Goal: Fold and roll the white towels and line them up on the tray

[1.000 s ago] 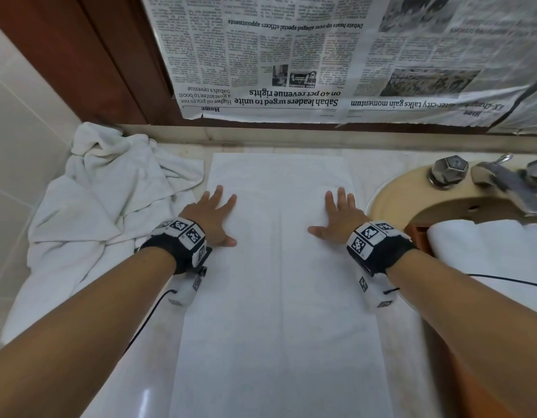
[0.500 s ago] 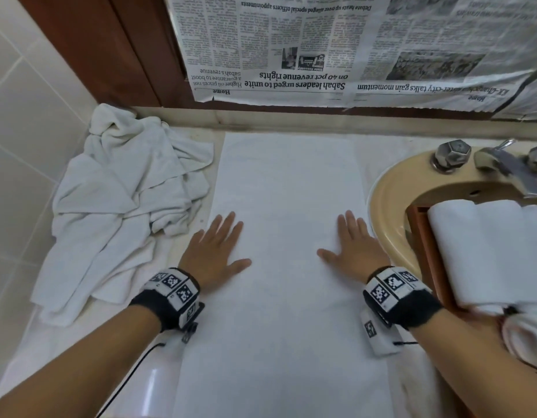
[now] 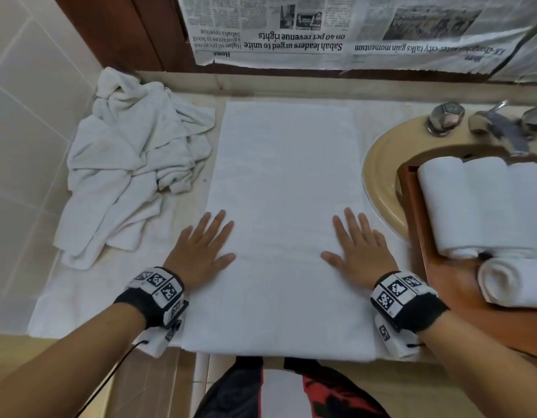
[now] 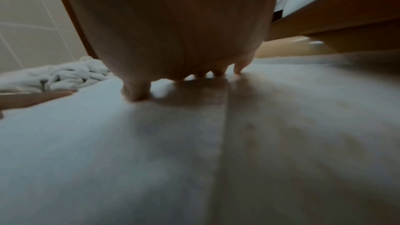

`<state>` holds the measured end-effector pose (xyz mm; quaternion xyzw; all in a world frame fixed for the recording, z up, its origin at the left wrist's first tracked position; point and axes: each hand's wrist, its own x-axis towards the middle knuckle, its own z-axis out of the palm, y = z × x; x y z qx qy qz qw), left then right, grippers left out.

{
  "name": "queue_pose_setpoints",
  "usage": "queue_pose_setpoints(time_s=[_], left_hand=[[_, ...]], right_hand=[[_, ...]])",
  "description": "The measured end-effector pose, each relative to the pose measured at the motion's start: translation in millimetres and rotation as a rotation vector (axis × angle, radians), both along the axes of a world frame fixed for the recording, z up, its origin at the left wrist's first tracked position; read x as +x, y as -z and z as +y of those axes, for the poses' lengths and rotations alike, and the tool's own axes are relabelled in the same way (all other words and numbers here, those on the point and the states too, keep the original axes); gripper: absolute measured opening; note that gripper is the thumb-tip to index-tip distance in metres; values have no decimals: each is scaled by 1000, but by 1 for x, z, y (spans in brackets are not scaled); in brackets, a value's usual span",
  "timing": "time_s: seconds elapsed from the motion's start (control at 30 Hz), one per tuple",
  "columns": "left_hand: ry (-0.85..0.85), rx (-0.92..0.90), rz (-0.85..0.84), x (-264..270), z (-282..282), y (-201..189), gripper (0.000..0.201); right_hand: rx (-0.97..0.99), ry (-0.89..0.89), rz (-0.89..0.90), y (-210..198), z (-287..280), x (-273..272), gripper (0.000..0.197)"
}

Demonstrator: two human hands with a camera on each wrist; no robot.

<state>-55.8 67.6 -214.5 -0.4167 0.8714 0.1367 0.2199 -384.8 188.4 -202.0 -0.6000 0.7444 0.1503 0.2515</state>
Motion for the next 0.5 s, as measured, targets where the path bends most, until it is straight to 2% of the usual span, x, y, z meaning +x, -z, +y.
queue_pose_setpoints(time_s=[0.1,0.27,0.3,0.37,0.43,0.5], left_hand=[[-45,19,-14,3,2,-1,84],[-91,45,-49,-14,-4,-22,68],[-103,9,-11,-22,-7,-29,65],[-138,-86,183,-44,-12,-44,54],[-171,-129,377,-71,-14,-58,44],[-214,-70,461,-103,-13,-68,28]], right_hand=[[-21,13,-4,4,3,2,87],[-47,37,-4,-9,-9,0,81],[-92,57,-13,-13,-15,-3,74],[-190,116,-74,-22,-33,-12,53],[-226,231,-228,-36,-55,-24,40],[-229,365,-407,-53,-76,-36,31]])
